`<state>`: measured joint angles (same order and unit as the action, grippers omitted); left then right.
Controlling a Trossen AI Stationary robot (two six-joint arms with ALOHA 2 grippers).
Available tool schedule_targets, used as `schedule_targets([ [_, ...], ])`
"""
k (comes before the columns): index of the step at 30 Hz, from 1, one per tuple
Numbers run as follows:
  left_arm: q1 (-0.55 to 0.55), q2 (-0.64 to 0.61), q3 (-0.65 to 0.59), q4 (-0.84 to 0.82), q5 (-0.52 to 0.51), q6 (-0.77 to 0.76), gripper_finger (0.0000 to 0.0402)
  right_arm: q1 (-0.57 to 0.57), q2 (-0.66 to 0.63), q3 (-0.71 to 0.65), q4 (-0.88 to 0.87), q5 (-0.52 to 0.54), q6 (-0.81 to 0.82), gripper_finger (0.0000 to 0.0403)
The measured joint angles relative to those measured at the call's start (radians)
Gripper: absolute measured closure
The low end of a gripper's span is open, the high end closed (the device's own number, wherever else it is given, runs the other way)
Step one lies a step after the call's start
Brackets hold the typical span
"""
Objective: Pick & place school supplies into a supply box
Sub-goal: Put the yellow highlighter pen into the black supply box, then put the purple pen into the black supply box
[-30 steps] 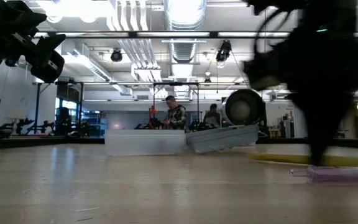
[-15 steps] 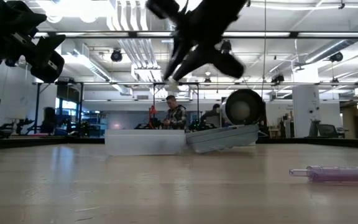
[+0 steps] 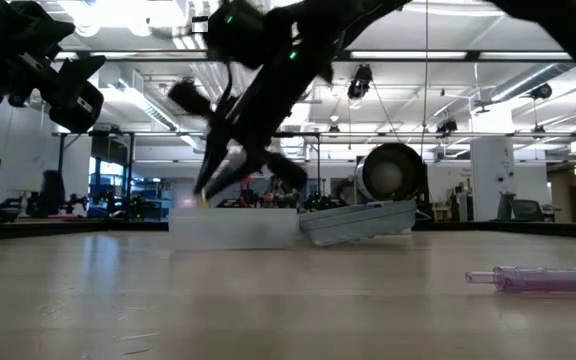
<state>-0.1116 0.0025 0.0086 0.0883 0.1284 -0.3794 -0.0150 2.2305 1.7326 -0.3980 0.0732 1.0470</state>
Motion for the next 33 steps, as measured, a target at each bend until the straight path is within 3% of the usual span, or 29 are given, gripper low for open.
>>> schedule_targets([
  [6, 0.0, 0.0, 0.0, -0.001, 0.0, 0.0, 0.0233, 0.001, 0.102, 0.173, -0.245, 0.037, -0.001, 0.0332],
  [11, 0.0, 0.0, 0.0, 0.0, -0.001, 0.0, 0.0233, 0.002, 0.104, 0.26, -0.307, 0.083, -0.067, 0.0292],
  [15, 0.0, 0.0, 0.0, 0.0, 0.0, 0.0, 0.0233, 0.006, 0.085, 0.318, -0.361, 0.082, -0.19, 0.0262],
  [18, 0.0, 0.0, 0.0, 0.0, 0.0, 0.0, 0.0233, 0.035, 0.048, 0.339, -0.45, 0.084, -0.369, 0.0246],
  [21, 0.0, 0.0, 0.0, -0.001, 0.0, 0.0, 0.0233, 0.079, 0.013, 0.315, -0.531, 0.059, -0.565, 0.0239],
  [24, 0.0, 0.0, 0.0, -0.001, 0.0, 0.0, 0.0233, 0.128, -0.019, 0.255, -0.599, -0.022, -0.637, 0.024],
  [33, 0.0, 0.0, 0.0, -0.002, 0.0, 0.0, 0.0233, 0.363, -0.225, -0.033, -0.615, -0.014, -0.528, 0.0263],
])
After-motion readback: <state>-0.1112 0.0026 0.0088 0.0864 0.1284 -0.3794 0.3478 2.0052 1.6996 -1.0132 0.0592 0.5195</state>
